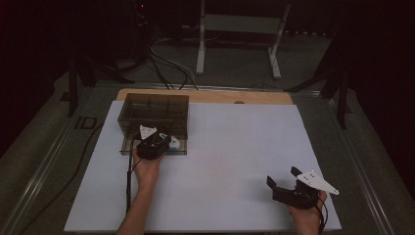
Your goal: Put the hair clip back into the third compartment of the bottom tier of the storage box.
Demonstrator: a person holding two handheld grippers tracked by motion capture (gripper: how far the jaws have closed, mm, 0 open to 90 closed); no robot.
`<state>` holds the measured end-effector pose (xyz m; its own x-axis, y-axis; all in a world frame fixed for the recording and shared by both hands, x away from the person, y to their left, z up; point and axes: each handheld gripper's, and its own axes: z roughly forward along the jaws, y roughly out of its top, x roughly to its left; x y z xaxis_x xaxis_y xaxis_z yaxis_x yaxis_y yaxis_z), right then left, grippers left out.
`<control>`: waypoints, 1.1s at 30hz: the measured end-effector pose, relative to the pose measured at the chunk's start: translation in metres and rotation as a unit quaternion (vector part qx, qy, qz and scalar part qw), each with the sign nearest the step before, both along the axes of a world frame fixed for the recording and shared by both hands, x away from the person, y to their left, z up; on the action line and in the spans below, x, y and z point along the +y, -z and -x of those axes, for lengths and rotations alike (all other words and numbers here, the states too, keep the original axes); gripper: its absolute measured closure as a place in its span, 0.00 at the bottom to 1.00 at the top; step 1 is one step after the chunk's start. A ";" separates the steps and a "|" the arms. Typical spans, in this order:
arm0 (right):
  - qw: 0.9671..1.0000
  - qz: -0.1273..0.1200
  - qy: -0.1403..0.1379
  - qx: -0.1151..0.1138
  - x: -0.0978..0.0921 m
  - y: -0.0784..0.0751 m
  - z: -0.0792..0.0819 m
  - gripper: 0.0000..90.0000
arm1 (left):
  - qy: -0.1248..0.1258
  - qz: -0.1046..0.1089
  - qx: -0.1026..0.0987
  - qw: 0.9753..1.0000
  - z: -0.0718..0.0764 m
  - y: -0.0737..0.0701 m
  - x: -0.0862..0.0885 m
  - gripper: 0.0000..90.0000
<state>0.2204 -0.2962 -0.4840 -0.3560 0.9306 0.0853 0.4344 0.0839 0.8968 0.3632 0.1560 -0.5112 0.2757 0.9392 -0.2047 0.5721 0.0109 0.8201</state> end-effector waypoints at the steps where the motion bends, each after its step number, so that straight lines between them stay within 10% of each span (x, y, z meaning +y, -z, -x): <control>1: 1.000 0.000 0.000 0.000 0.000 0.000 0.000 0.03 | 0.000 0.002 -0.001 1.000 0.000 0.001 0.001 0.69; 33: 1.000 0.003 -0.003 0.003 0.002 0.000 0.000 0.03 | 0.023 0.061 0.021 0.998 0.006 0.001 -0.002 0.84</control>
<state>0.2207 -0.2945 -0.4844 -0.3614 0.9289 0.0813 0.4388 0.0925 0.8938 0.3572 0.1537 -0.5125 0.3063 0.8935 -0.3285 0.6085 0.0817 0.7894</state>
